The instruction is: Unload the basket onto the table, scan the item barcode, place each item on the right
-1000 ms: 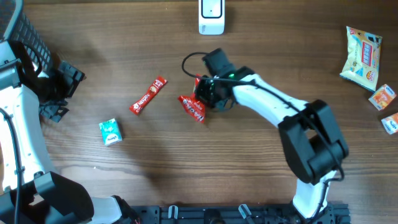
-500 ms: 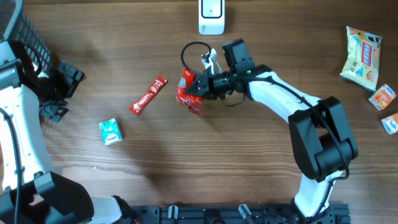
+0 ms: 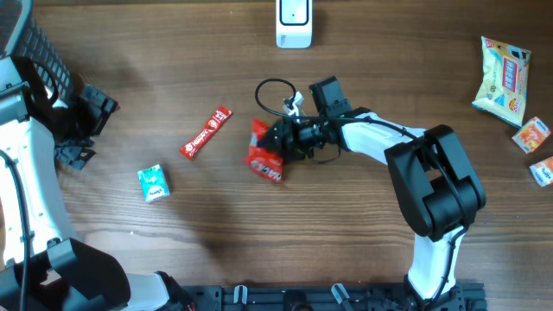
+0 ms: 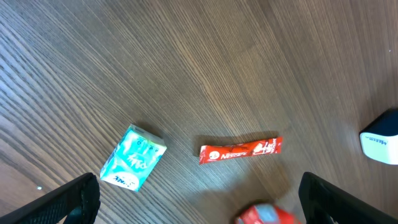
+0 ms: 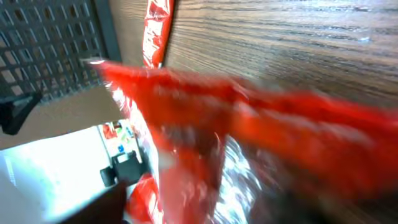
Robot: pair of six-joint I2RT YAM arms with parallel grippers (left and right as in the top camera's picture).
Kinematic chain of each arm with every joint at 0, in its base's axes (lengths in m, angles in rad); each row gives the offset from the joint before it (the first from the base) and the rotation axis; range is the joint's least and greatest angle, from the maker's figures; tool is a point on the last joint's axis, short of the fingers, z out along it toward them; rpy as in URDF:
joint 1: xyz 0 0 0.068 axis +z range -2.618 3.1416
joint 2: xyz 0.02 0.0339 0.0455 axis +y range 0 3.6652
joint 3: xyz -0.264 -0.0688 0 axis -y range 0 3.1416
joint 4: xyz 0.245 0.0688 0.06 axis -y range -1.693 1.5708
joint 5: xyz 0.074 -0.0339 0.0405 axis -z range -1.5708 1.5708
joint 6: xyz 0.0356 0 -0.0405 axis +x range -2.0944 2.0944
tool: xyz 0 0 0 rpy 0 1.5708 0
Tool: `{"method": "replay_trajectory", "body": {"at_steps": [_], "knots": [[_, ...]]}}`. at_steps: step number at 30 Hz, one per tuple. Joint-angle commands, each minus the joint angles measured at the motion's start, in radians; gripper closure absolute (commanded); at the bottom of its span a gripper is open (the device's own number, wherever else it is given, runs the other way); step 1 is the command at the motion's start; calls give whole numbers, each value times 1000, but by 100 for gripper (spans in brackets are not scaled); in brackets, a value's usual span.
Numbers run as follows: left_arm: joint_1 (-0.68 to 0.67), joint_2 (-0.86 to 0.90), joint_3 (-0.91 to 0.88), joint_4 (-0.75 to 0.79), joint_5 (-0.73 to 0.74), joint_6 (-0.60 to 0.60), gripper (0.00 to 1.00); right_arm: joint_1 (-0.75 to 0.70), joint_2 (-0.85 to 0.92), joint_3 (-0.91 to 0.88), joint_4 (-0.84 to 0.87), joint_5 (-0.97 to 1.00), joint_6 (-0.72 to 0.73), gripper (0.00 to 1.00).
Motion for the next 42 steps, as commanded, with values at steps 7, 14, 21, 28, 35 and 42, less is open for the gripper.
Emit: {"method": "replay_trajectory", "body": {"at_steps": [7, 14, 21, 28, 35, 42], "knots": [[3, 3, 5, 0, -13, 5, 0, -92, -51, 5, -169, 119, -34, 0], [3, 3, 5, 0, -13, 4, 0, -114, -268, 132, -573, 472, -245, 0], [3, 3, 5, 0, -13, 5, 0, 127, -388, 296, -781, 920, -526, 0], [3, 3, 5, 0, -13, 5, 0, 478, -339, 306, -695, 1430, -760, 0], [3, 3, 5, 0, -13, 5, 0, 607, -195, 306, -584, 1549, -879, 1], [3, 3, 5, 0, -13, 5, 0, 647, -69, 306, -562, 1507, -870, 0]]}}
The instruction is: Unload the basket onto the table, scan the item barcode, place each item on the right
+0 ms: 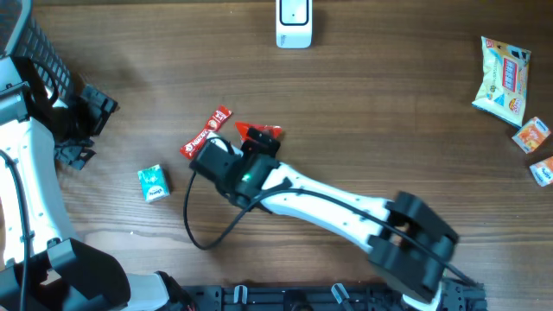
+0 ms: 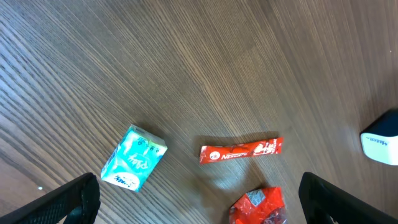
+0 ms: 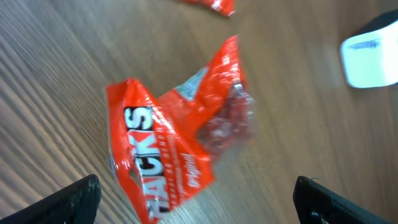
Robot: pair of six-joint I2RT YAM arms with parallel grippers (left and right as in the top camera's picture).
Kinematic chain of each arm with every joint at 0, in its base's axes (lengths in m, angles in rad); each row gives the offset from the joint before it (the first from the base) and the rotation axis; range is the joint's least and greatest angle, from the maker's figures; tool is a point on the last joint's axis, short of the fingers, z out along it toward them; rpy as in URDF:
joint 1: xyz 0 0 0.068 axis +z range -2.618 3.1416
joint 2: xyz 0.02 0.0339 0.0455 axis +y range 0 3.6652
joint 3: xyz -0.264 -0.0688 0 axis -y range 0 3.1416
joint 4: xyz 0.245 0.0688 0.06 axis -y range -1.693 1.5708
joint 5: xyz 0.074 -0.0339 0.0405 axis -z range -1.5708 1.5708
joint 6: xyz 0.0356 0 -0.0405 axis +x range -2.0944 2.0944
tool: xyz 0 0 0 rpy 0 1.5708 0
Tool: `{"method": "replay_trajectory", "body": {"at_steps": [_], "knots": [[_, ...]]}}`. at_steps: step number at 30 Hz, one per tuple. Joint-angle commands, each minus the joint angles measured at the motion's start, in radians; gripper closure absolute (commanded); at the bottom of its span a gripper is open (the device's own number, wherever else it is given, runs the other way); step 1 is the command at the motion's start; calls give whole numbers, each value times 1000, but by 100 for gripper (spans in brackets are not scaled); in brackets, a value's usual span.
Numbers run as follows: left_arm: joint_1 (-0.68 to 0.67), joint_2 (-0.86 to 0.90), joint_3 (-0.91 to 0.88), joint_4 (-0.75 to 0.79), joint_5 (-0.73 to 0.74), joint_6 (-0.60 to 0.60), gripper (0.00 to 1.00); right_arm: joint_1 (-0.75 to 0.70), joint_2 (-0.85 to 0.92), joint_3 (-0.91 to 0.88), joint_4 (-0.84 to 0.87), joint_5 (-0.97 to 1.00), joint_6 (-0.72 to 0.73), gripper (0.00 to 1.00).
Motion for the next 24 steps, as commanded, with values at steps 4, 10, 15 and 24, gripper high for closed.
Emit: {"method": "replay_trajectory", "body": {"at_steps": [4, 10, 15, 24], "knots": [[3, 3, 5, 0, -10, 5, 0, 29, 61, 3, 33, -70, -20, 0], [3, 3, 5, 0, -10, 4, 0, 15, 61, -8, 45, -100, -9, 1], [3, 3, 5, 0, -10, 5, 0, -43, 98, -27, 86, -95, -8, 0], [3, 3, 5, 0, -10, 5, 0, -140, 171, -27, 118, -98, -11, 0]]}}
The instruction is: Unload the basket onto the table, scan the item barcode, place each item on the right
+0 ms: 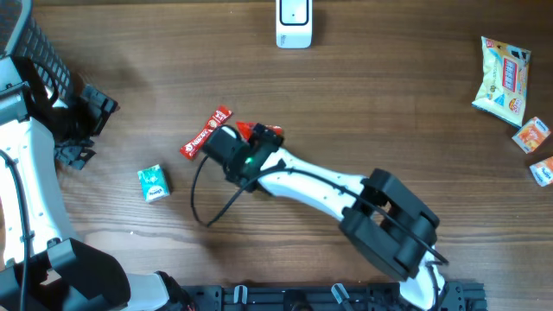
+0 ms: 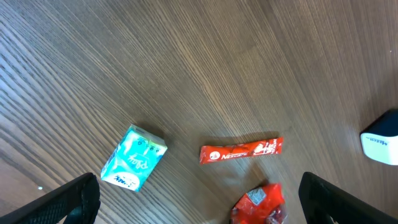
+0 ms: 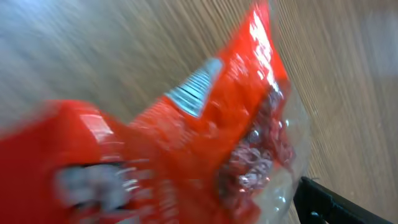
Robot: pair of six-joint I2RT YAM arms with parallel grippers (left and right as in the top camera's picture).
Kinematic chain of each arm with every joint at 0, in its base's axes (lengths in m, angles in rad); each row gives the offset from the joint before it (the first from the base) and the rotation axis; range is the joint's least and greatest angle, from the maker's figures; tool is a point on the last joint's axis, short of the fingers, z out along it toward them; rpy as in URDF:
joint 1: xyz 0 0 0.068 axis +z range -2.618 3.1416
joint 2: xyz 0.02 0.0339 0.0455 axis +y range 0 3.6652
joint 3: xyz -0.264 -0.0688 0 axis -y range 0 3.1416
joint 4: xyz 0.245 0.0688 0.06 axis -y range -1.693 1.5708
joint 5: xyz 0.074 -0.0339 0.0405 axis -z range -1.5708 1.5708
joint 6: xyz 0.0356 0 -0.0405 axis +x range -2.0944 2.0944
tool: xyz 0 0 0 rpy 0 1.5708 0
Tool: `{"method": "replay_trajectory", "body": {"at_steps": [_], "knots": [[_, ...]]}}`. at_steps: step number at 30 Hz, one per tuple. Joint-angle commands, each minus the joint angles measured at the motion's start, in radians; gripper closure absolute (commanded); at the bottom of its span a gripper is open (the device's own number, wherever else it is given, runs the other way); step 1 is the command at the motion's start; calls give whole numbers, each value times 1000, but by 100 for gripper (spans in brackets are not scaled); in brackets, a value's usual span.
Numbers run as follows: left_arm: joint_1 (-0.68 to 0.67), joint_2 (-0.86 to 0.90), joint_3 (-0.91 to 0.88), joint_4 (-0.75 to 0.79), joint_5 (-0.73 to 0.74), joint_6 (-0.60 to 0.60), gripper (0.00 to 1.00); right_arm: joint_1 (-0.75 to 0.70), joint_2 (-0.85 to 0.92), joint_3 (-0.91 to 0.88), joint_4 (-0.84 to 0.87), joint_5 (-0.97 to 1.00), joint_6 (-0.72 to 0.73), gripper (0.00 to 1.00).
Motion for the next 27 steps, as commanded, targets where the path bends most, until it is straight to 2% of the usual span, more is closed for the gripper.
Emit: {"method": "replay_trajectory", "body": {"at_steps": [1, 4, 7, 10, 11, 15, 20, 23, 27], "knots": [[3, 3, 5, 0, -10, 4, 0, -35, 47, -10, 6, -13, -2, 1], [3, 3, 5, 0, -10, 5, 0, -45, 64, -10, 12, -21, 6, 3], [3, 3, 5, 0, -10, 5, 0, -44, 69, -10, 29, -35, 11, 18], [3, 3, 5, 0, -10, 4, 0, -44, 69, -10, 51, -34, 32, 46], [3, 3, 5, 0, -10, 4, 0, -44, 69, -8, 57, -34, 50, 65], [3, 3, 5, 0, -10, 4, 0, -44, 66, 14, 53, -27, 105, 89], [3, 3, 5, 0, -10, 4, 0, -48, 14, 61, 33, -27, 180, 96], [3, 3, 5, 0, -10, 5, 0, -63, -39, 84, 21, -38, 235, 96], [3, 3, 5, 0, -10, 4, 0, -124, -147, 86, 5, -190, 298, 96]]}}
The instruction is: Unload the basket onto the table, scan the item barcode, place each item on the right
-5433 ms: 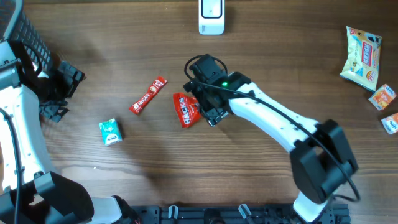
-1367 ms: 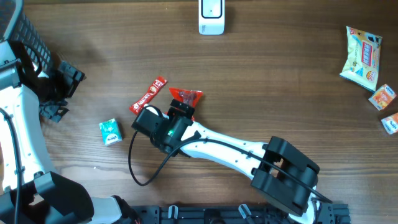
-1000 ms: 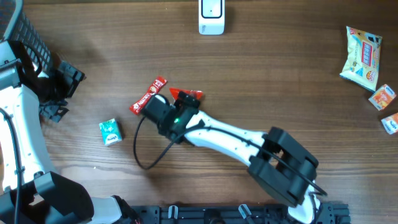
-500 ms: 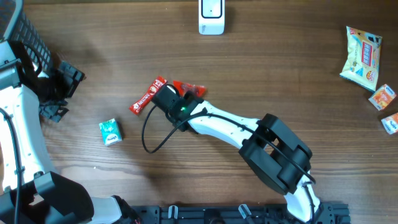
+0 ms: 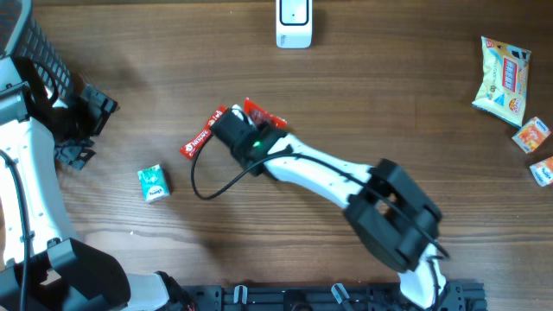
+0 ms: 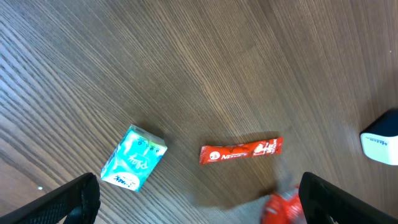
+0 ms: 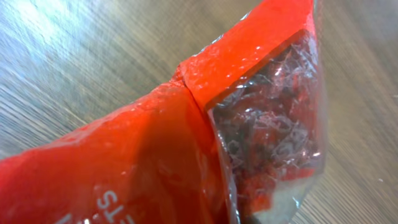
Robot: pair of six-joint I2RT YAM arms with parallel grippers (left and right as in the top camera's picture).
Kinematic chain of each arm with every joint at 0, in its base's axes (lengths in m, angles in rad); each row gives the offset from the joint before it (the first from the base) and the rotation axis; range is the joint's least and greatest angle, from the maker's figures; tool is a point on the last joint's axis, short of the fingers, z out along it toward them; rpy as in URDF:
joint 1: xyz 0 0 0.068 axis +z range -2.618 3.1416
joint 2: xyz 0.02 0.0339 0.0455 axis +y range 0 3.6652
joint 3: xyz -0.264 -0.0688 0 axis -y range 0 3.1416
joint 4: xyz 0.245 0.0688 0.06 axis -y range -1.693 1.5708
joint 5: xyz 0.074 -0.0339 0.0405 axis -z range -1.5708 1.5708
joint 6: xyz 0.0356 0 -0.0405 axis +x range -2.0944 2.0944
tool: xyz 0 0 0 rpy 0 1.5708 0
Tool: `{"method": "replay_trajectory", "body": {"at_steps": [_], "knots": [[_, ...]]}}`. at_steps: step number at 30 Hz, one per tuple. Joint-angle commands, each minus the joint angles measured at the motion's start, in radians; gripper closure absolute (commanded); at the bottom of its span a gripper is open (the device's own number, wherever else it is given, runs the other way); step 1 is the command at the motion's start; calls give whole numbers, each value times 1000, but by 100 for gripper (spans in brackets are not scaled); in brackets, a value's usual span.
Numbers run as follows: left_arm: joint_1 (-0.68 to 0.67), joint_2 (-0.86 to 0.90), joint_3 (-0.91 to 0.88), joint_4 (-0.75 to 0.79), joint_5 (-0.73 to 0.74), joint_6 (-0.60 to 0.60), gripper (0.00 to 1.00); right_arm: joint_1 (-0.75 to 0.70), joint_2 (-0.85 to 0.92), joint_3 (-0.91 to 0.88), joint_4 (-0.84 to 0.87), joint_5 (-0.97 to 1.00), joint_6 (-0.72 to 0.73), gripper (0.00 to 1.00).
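A red snack bag [image 5: 259, 112] with a clear window sits at the tip of my right gripper [image 5: 249, 123], left of the table's middle. It fills the right wrist view [image 7: 155, 143], hiding the fingers, which are closed in on it. In the left wrist view the bag [image 6: 283, 208] is a blur with a shadow beside it. The white scanner [image 5: 294, 22] stands at the far edge. My left gripper [image 6: 199, 190] hangs open at the table's left side, holding nothing.
A red stick sachet [image 5: 205, 133] lies just left of the right gripper. A teal box [image 5: 154, 183] lies nearer the front left. Snack packets [image 5: 503, 79] sit at the far right. A black basket [image 5: 39, 43] occupies the far left corner.
The right gripper's fingers have come in from the corners of its view and shut on the red bag. Bag and gripper now sit slightly farther back. The left arm has not moved.
The right gripper first held the red bag near the table's middle. Then the bag lay flat beside the stick sachet, with the gripper open over it from the left. The gripper then came close to the bag, and now grips it.
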Motion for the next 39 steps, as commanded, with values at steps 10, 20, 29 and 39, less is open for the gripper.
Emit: {"method": "replay_trajectory", "body": {"at_steps": [10, 20, 29, 39], "knots": [[3, 3, 5, 0, -10, 5, 0, -385, -250, 22, 5, -1027, 258, 96], [3, 3, 5, 0, -10, 5, 0, -540, -191, -196, 180, -1458, 412, 96], [3, 3, 5, 0, -10, 5, 0, -543, -171, -389, 415, -1572, 646, 87], [3, 3, 5, 0, -10, 5, 0, -559, -175, -447, 398, -1398, 673, 1]]}}
